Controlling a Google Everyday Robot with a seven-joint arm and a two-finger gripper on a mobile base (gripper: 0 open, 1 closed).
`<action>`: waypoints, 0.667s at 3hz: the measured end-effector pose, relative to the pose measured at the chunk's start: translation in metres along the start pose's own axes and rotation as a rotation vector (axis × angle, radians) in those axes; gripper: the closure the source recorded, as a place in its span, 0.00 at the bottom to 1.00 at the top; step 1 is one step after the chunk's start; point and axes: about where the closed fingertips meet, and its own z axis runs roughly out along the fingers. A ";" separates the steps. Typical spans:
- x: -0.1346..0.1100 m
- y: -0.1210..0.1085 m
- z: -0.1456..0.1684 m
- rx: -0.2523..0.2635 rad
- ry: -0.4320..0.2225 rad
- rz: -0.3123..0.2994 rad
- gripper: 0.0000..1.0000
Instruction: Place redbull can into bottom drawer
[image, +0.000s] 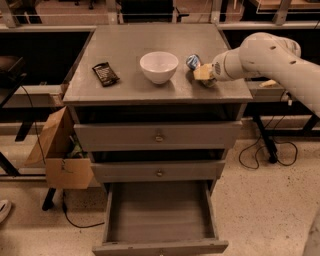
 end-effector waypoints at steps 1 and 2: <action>0.010 -0.002 -0.011 0.001 -0.013 0.004 0.88; 0.018 0.000 -0.038 -0.013 -0.051 -0.004 1.00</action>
Offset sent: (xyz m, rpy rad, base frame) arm -0.0724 -0.0323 0.0217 0.0412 -0.0931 0.0311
